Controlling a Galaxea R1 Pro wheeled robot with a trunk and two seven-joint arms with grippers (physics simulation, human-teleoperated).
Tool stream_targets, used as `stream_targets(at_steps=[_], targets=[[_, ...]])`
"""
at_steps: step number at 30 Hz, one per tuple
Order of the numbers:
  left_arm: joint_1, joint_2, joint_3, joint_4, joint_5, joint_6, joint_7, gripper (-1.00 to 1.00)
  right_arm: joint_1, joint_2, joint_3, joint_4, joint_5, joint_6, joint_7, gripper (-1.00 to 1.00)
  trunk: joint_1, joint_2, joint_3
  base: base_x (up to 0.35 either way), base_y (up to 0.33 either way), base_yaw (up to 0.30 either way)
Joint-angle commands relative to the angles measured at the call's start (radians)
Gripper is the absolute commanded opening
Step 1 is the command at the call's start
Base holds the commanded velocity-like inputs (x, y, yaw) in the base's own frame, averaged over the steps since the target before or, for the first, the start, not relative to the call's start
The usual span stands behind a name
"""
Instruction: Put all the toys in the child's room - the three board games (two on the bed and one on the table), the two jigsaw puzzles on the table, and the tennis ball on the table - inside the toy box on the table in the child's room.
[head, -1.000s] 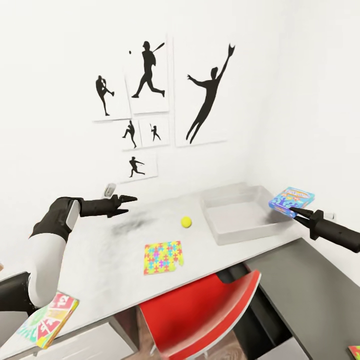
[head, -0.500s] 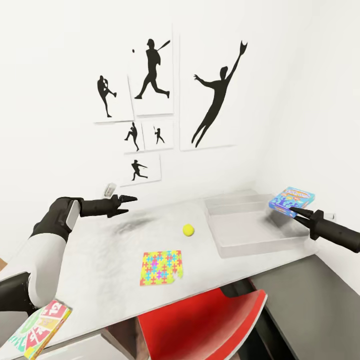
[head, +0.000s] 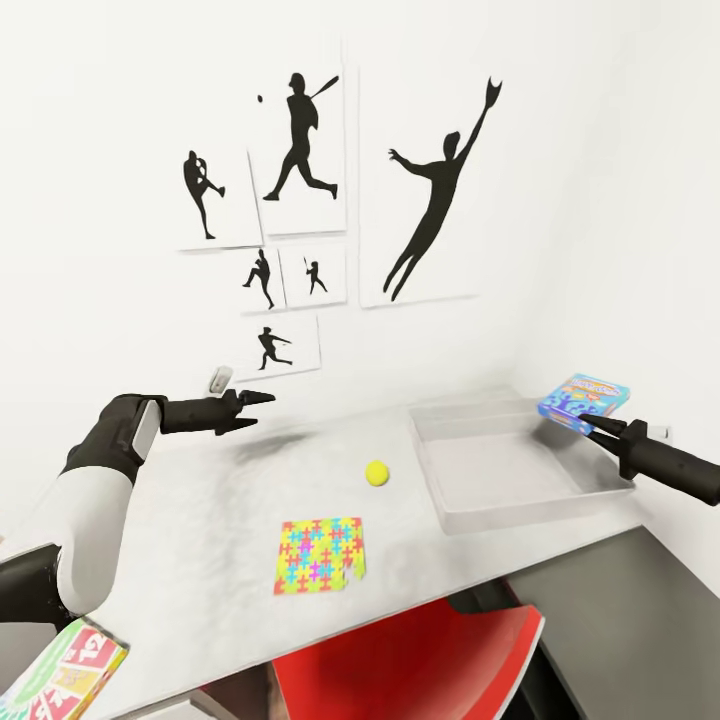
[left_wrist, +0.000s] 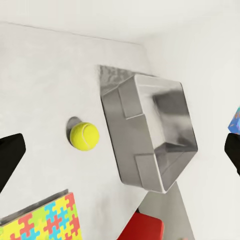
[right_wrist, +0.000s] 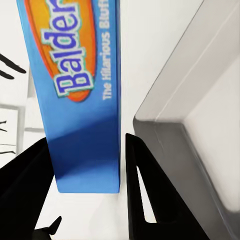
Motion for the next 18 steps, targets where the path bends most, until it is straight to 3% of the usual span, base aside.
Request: stream_targets(at_steps=[1, 18], targets=[[-0.001, 0.000, 0.003, 0.000, -0.001, 0.007, -0.002, 1.00, -0.001, 0.000, -0.002, 0.000, 0.009, 0.005, 0.010, -1.00, 0.001, -0.002, -0.002, 0.004, -0.006, 0.127], [-0.001, 0.000, 0.002, 0.000, -0.001, 0.007, -0.002, 1.00, -0.001, -0.001, -0.001, 0.000, 0.009, 0.005, 0.010, -1.00, 0.001, -0.002, -0.002, 0.049, -0.028, 0.019]])
